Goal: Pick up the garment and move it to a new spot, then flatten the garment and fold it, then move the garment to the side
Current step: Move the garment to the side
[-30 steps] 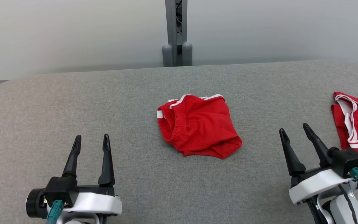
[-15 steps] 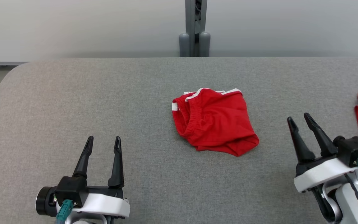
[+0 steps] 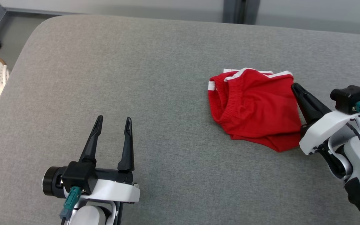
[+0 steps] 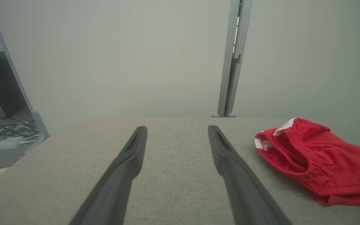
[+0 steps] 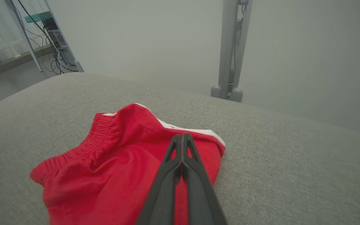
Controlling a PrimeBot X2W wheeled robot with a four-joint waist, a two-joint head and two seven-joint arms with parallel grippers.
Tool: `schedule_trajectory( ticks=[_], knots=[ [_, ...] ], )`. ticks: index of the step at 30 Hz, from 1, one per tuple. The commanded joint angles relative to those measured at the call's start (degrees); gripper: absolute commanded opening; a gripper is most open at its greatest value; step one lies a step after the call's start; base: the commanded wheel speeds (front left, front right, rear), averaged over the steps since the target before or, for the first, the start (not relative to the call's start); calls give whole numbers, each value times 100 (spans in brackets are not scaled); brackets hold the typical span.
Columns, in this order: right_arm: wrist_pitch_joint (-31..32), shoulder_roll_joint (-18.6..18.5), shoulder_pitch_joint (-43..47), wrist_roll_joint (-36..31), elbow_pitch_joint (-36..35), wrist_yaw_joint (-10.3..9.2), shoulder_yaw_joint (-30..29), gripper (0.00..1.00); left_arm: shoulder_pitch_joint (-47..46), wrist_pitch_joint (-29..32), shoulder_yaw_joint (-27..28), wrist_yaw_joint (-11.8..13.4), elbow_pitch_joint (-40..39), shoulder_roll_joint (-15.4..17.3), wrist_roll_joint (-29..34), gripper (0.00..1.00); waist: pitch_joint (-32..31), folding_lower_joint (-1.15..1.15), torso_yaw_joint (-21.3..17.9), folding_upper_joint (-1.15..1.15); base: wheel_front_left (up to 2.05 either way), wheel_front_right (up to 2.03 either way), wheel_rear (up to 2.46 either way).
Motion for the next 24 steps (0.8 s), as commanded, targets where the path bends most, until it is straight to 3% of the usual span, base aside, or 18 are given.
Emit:
schedule_trajectory(
  ticks=[1,11,24],
  knots=[
    [38,-87,-120,75,84,2,77,0,-109,-17,-6,42,-20,18,-46,100,220,0,260,0,0,0,0],
    [-9,-572,-966,681,1031,2,754,0,-175,-17,-321,200,-55,16,-201,100,523,0,801,0,0,0,0],
    [-193,-454,-1518,1151,1828,2,1367,0,-237,-17,-490,303,-103,18,-218,100,668,0,922,0,0,0,0]
  ],
)
